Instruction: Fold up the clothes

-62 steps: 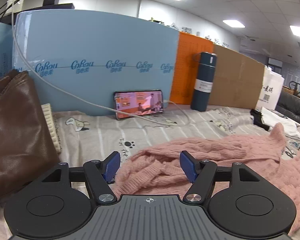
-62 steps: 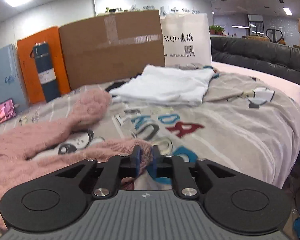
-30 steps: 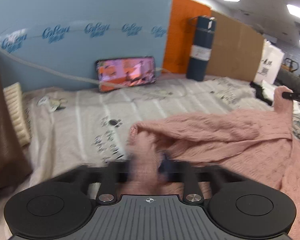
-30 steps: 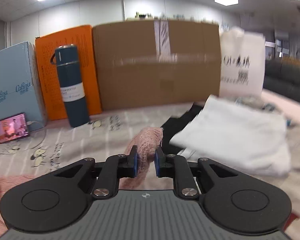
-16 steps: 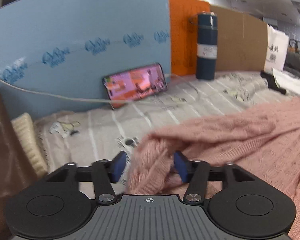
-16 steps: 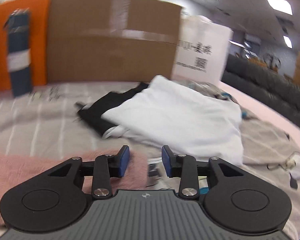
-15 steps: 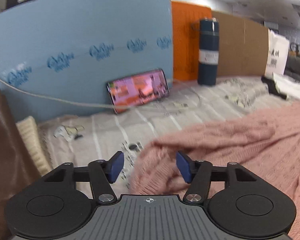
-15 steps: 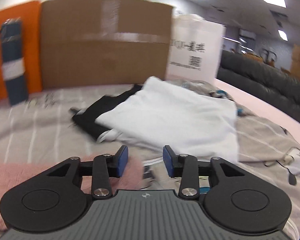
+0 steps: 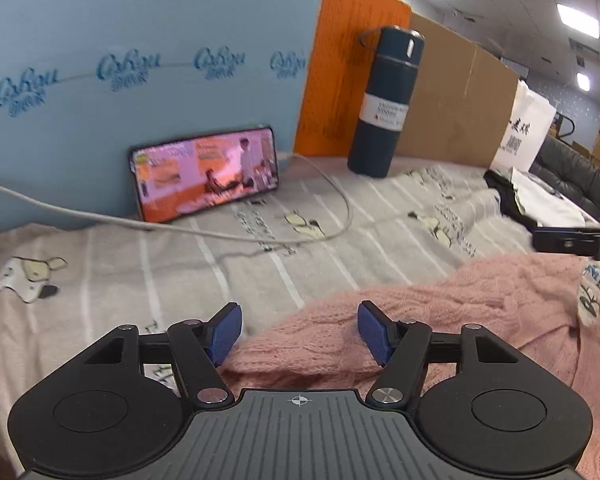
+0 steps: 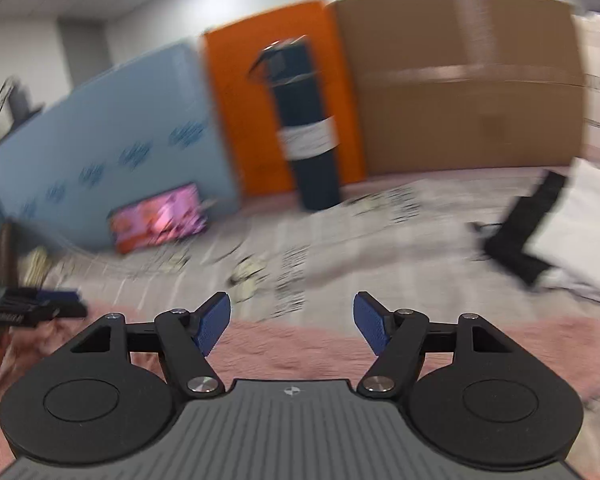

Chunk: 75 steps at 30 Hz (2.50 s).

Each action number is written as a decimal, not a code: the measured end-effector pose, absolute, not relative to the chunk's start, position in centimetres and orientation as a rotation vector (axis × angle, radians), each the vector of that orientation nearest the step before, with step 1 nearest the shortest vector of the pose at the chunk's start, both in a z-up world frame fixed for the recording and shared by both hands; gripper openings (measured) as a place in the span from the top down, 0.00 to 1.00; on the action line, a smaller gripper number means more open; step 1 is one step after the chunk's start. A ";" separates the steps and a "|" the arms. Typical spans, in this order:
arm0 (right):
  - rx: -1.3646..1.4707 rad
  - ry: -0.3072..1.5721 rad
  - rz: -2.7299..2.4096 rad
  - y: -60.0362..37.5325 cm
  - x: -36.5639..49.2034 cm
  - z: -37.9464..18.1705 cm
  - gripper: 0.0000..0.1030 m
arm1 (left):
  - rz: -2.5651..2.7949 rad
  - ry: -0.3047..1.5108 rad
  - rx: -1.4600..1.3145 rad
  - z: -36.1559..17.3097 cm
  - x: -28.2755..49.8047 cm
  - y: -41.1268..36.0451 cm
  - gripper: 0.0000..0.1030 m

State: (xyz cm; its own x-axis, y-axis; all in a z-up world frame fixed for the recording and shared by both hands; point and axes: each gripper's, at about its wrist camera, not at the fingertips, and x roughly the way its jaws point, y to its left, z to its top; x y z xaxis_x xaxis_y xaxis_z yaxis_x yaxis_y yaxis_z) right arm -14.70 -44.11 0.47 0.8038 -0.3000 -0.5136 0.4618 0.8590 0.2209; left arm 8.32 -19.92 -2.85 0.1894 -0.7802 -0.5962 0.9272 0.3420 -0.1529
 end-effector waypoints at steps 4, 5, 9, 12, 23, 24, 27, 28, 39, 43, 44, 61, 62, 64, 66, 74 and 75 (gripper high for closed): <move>0.318 0.597 -0.335 -43.4 -10.2 -1.6 0.37 | -1.264 0.579 0.343 -3.3 6.3 -19.6 0.78; 0.309 0.611 -0.331 -43.1 -9.6 -2.1 0.42 | -1.260 0.546 0.353 -3.1 5.8 -19.5 0.82; 0.229 0.587 -0.333 -42.2 -9.4 -2.3 0.80 | -1.211 0.392 0.379 -2.1 4.4 -19.4 0.86; 0.074 0.517 -0.403 -41.1 -9.4 -1.7 0.95 | -1.191 0.354 0.426 -2.0 4.2 -20.2 0.86; 0.109 0.473 -0.426 -41.3 -10.3 -1.1 0.63 | -1.131 0.340 0.383 -0.6 5.0 -18.3 0.30; 0.124 0.454 -0.409 -41.2 -10.8 -0.6 0.63 | -1.116 0.327 0.367 -0.1 5.0 -17.7 0.27; 0.268 0.409 -0.295 -40.8 -11.5 0.7 0.52 | -1.068 0.309 0.335 0.9 5.1 -16.0 0.15; 0.332 0.400 -0.247 -40.8 -11.6 0.9 0.49 | -1.053 0.311 0.335 0.9 5.1 -15.6 0.14; 0.558 0.448 -0.160 -38.5 -10.1 -0.3 0.92 | -0.954 0.356 0.295 -0.8 6.1 -12.4 0.14; 0.538 0.416 -0.172 -37.4 -11.3 1.4 0.92 | -0.909 0.406 0.334 -2.1 7.6 -13.2 0.14; 0.518 0.436 -0.185 -37.1 -11.2 1.3 0.92 | -0.888 0.429 0.350 -2.6 8.0 -13.6 0.14; 0.229 0.448 -0.276 -33.1 -13.0 0.6 0.24 | -0.911 0.323 0.214 -1.2 7.6 -10.5 0.13; 0.195 0.417 -0.263 -32.6 -14.1 1.0 0.16 | -0.910 0.308 0.201 -0.8 7.3 -10.1 0.11; 0.124 0.353 -0.232 -31.6 -16.3 1.8 0.05 | -0.909 0.268 0.174 0.0 6.6 -9.2 0.08; 0.051 0.297 -0.195 -30.5 -18.7 2.1 0.00 | -0.925 0.210 0.145 0.7 5.6 -8.0 0.04; -0.024 0.348 -0.052 -29.7 -27.1 1.4 0.00 | -1.283 0.030 0.169 1.7 0.1 -3.7 0.00; -0.044 0.377 -0.061 -29.4 -28.0 1.1 0.00 | -1.309 0.009 0.212 1.7 -1.0 -3.5 0.00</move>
